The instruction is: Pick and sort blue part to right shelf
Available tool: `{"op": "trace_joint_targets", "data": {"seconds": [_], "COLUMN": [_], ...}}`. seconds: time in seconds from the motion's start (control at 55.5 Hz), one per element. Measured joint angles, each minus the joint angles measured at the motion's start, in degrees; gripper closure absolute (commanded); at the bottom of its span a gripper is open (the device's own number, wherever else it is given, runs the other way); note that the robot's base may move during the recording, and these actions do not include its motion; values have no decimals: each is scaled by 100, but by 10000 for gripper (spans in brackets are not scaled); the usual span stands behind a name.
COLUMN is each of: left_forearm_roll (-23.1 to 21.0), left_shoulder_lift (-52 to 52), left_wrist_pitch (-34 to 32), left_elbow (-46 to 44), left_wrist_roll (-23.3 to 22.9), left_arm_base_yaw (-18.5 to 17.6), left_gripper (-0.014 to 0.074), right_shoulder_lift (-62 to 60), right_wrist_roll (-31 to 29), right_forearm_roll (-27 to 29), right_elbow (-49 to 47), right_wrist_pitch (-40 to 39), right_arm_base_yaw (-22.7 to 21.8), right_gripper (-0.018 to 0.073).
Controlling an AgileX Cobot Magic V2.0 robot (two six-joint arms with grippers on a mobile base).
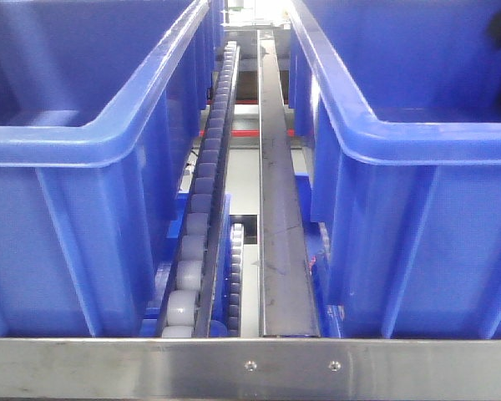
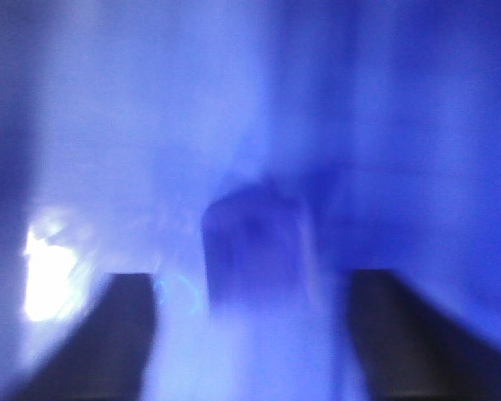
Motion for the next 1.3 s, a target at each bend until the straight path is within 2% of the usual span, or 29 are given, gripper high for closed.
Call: {"op": "trace_joint_targets", "data": {"seconds": [0.108,0.162,0.486,0.72,0.9,1.171,1.297], "left_forearm_roll": [36,74,137,137,137,137,137], "left_shoulder_lift": [-51,-66,-66,-66,-66,-66,-66], "left_wrist_pitch": [0,0,-36,-47,-47,-4,0], "left_elbow": [0,0,0,140,151,151,151], "left_wrist_roll": [0,0,0,0,0,0,0], "left_arm_base_yaw": [0,0,0,0,0,0,0], "left_gripper": [472,472,472,472,472,472,472], "right_shoulder_lift": [-886,-1406,-4483,-6192,-6734,-6756,-6756], "right_wrist_roll": [-94,-105,-125,-125,-125,-130,-130], "right_forearm_roll": [0,0,0,0,0,-105,203], "right_elbow": [603,929,2295,2815,2878,2878,2878], "right_wrist_pitch": [-196,-276,-516,-516,-516,-602,-776], "right_arm_base_yaw": [0,0,0,0,0,0,0], "right_gripper": [477,532,522,522,522,522,522]}}
